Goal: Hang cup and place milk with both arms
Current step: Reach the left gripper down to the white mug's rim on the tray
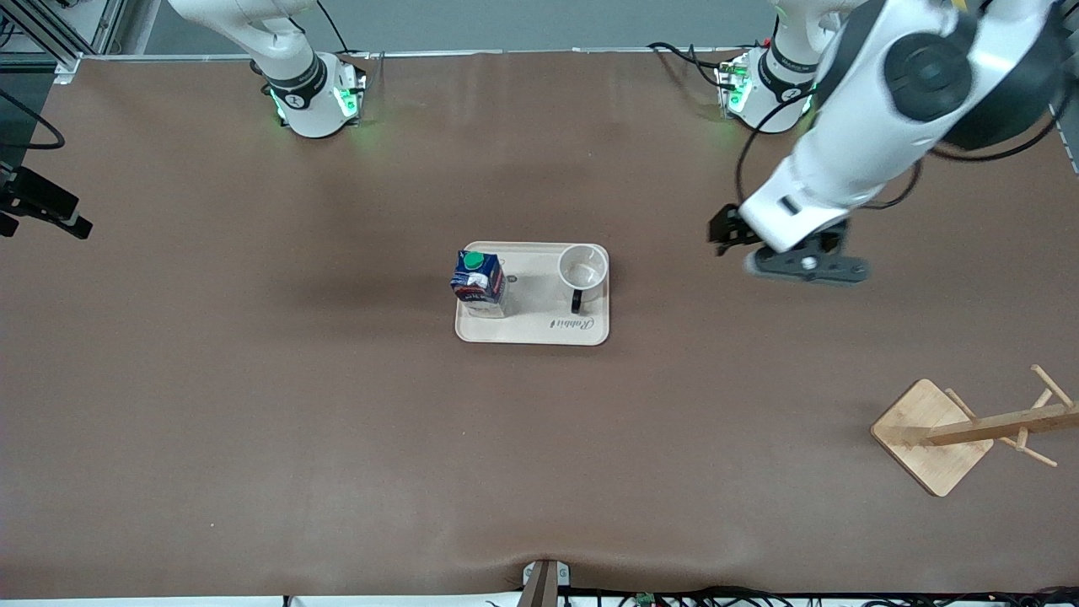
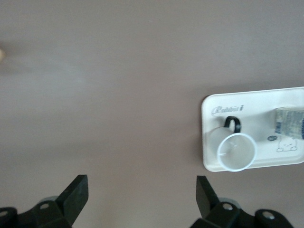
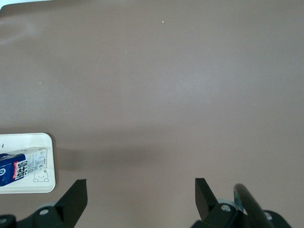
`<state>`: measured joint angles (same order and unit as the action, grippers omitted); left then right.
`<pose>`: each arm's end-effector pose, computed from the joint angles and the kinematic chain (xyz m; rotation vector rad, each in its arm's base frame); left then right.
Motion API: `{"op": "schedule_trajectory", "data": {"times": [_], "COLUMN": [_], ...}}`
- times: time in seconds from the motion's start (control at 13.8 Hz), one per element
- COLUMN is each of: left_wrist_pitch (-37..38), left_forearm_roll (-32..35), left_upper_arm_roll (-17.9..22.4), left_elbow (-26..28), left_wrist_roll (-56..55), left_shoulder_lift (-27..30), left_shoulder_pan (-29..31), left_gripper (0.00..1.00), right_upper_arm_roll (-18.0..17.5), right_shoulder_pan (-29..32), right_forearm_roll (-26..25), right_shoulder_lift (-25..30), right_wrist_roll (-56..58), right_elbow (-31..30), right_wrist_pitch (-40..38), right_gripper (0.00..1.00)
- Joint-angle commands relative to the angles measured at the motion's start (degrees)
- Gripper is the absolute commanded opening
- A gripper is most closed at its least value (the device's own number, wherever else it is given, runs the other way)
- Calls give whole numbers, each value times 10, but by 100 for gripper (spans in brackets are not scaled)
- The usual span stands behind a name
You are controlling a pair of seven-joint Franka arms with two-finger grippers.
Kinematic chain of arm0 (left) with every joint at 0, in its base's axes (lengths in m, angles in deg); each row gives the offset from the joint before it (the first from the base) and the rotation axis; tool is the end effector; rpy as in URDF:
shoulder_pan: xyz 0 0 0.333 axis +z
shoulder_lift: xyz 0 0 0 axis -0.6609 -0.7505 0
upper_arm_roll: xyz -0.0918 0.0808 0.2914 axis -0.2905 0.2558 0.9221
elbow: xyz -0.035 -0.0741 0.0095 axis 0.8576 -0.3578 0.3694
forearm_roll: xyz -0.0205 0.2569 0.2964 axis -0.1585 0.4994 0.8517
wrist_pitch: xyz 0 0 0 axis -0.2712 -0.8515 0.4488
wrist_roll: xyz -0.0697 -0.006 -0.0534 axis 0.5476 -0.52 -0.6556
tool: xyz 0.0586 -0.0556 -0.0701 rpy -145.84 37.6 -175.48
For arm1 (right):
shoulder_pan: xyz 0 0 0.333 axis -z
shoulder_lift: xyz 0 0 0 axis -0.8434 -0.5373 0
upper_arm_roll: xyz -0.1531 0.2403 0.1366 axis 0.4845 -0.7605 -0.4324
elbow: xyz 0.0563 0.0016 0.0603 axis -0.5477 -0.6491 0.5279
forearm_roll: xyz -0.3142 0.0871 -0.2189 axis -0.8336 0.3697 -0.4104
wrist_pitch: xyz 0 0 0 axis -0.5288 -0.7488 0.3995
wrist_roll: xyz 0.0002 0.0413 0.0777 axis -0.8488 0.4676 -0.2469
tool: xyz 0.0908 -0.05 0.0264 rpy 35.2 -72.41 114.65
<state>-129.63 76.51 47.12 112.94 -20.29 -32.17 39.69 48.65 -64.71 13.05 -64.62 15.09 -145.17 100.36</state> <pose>0.5474 -0.2637 0.5054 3.0787 -0.1903 -0.0542 0.5532 -0.0470 0.6571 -3.0784 0.1169 -0.0993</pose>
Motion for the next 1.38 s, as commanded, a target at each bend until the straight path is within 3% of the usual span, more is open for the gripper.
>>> {"op": "schedule_trajectory", "data": {"times": [0.0,0.22,0.44,0.58,0.87,1.09,1.16,1.31], "left_wrist_pitch": [-99,-217,-252,-284,-324,-331,-331,-329], "left_forearm_roll": [1,5,56,80,147,158,158,159], "left_upper_arm_roll": [-19,-18,-19,-19,-19,-19,-17,-14], "left_elbow": [63,130,134,134,130,120,114,109], "left_wrist_roll": [-64,-142,-232,-273,-300,-300,-301,-298], "left_shoulder_lift": [-23,-58,-126,-161,-217,-229,-232,-227], "left_shoulder_pan": [-27,-82,-121,-140,-152,-150,-149,-142], "left_gripper": [100,100,100,92,55,7,0,0], "right_upper_arm_roll": [-2,-2,-2,-2,-2,0,0,0], "right_shoulder_pan": [-1,0,-1,-1,0,6,6,6], "right_forearm_roll": [-7,-7,-7,-7,-8,-7,-7,-2], "right_shoulder_lift": [9,9,9,9,9,5,4,2], "right_wrist_roll": [-7,-8,-9,-9,-8,-2,-3,-3], "right_elbow": [-2,-2,-2,-2,-2,-1,-1,-1], "right_wrist_pitch": [-4,-4,-3,-3,0,-2,-3,-1], "right_gripper": [100,100,100,100,100,100,100,100]}}
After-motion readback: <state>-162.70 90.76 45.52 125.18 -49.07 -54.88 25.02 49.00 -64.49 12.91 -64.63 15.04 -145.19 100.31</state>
